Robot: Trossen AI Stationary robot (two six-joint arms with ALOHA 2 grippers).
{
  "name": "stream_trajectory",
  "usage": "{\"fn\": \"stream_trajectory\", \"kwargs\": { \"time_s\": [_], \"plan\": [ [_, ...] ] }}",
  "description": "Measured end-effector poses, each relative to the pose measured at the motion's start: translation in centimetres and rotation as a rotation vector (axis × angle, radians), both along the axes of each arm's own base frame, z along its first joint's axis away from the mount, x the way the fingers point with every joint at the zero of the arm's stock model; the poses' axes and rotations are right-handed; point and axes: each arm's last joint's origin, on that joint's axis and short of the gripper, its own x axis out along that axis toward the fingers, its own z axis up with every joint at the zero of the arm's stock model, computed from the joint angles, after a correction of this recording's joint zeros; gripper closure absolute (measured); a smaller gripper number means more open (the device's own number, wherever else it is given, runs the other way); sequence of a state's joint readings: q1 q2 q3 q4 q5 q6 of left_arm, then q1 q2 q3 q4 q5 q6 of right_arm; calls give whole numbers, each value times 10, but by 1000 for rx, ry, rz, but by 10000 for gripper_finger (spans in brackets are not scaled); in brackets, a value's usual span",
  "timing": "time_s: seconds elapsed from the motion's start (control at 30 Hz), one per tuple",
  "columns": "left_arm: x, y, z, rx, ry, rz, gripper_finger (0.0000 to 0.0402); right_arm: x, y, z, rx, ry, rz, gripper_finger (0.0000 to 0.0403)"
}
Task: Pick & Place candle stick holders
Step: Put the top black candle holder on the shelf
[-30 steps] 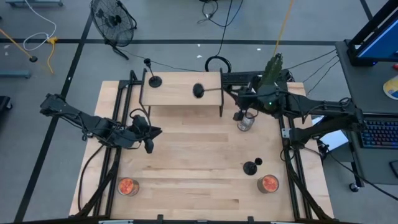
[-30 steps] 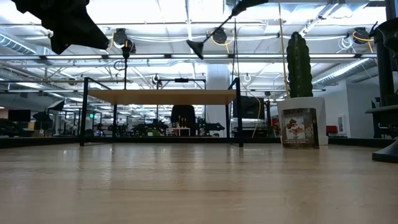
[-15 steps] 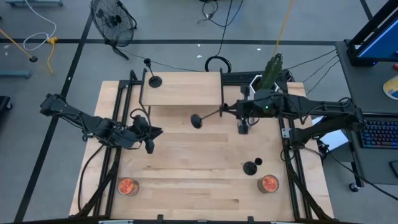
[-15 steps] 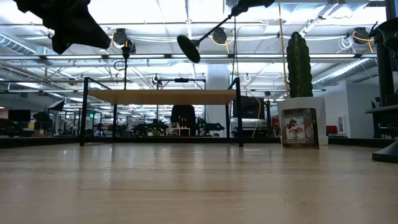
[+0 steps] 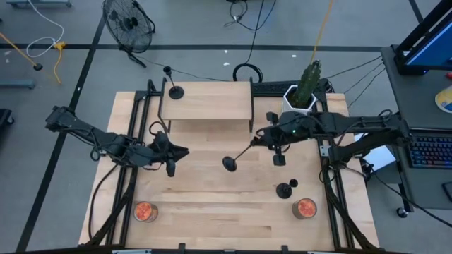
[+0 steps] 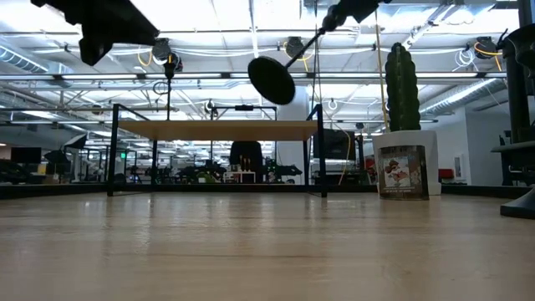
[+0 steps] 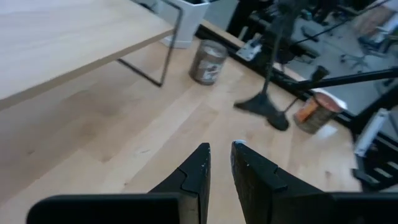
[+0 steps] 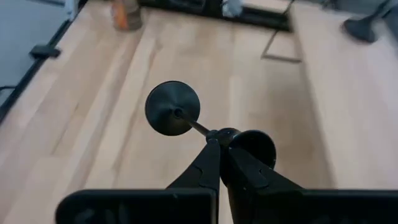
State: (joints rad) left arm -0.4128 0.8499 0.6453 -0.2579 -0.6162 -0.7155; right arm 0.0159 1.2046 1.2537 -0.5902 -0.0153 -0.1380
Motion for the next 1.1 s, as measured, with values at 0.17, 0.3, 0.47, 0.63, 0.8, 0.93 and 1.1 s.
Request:
{"fn": "stream_trajectory", "kwargs": {
  "time_s": [0.17,0.3,0.47,0.63,0.8,0.93,1.1],
  "plan": [
    [15,-7,2,44,-57,-42,332,11,5,-13,47,70,46,401],
    [28,-13,-1,81,-84,-60,332,18,6,-24,58,135,53,401],
    [43,-19,-6,81,-121,-65,332,26,8,-32,72,157,76,401],
    [58,-23,-9,50,-181,-75,332,32,9,-34,54,136,97,401],
    [73,-21,-14,3,-225,-131,332,37,12,-31,72,80,143,401],
    [82,-17,-18,-4,-248,-143,329,39,12,-28,70,43,158,401],
    [90,-9,-21,-51,-269,-131,299,41,13,-26,76,11,174,401]
  ]
}}
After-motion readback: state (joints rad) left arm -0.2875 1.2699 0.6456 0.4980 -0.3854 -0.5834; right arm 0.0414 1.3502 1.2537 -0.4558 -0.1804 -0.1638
